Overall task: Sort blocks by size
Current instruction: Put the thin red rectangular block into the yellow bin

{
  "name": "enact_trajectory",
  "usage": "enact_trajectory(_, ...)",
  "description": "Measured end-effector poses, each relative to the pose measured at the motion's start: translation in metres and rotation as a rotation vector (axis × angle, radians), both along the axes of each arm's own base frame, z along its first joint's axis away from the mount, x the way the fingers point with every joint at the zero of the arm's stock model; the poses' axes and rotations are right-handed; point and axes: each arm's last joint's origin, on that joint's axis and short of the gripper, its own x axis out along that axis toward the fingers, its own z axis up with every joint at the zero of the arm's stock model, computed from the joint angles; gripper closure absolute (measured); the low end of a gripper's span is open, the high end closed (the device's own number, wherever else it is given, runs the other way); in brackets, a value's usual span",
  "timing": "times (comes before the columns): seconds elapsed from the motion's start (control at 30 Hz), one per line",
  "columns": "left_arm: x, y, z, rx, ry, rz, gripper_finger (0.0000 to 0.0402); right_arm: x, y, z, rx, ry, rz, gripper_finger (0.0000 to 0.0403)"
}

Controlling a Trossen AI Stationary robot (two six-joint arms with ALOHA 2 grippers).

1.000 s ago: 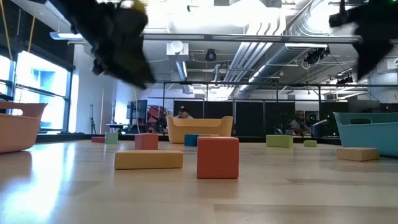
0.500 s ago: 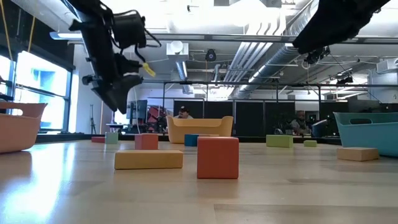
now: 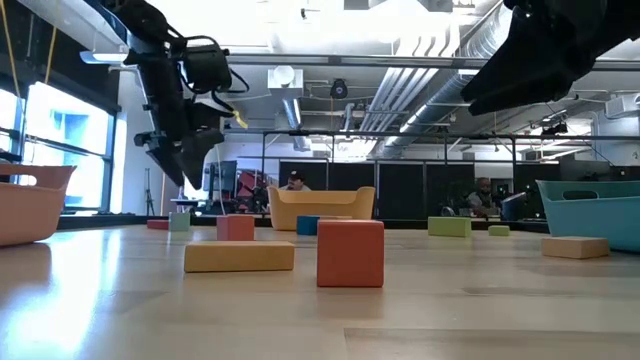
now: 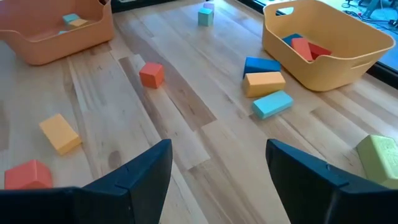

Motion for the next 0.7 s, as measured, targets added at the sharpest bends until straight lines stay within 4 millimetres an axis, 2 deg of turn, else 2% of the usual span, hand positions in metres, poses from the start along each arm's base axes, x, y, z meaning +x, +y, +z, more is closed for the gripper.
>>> enact_trajectory(0.17, -0.002, 0.009, -0.009, -0.024, 0.034, 0.038, 0.0167, 0.0, 0.0, -0.001, 0.002, -0.003, 0.0, 0.0148)
enact_trajectory(0.3, -0.008, 0.023, -0.018, -0.053, 0.024, 0.179, 0.0167, 0.0, 0.0, -0.001, 0.004, -0.005, 0.0, 0.0148)
enact_trajectory(0.5, -0.028, 0.049, -0.027, -0.102, 0.016, 0.355, 0.0167, 0.0, 0.0, -0.001, -0.002, -0.002, 0.004, 0.0148)
enact_trajectory(0.7, -0.043, 0.065, -0.034, -0.203, -0.053, 0.478, 0.0167, 0.0, 0.0, -0.001, -0.002, -0.001, 0.004, 0.0148)
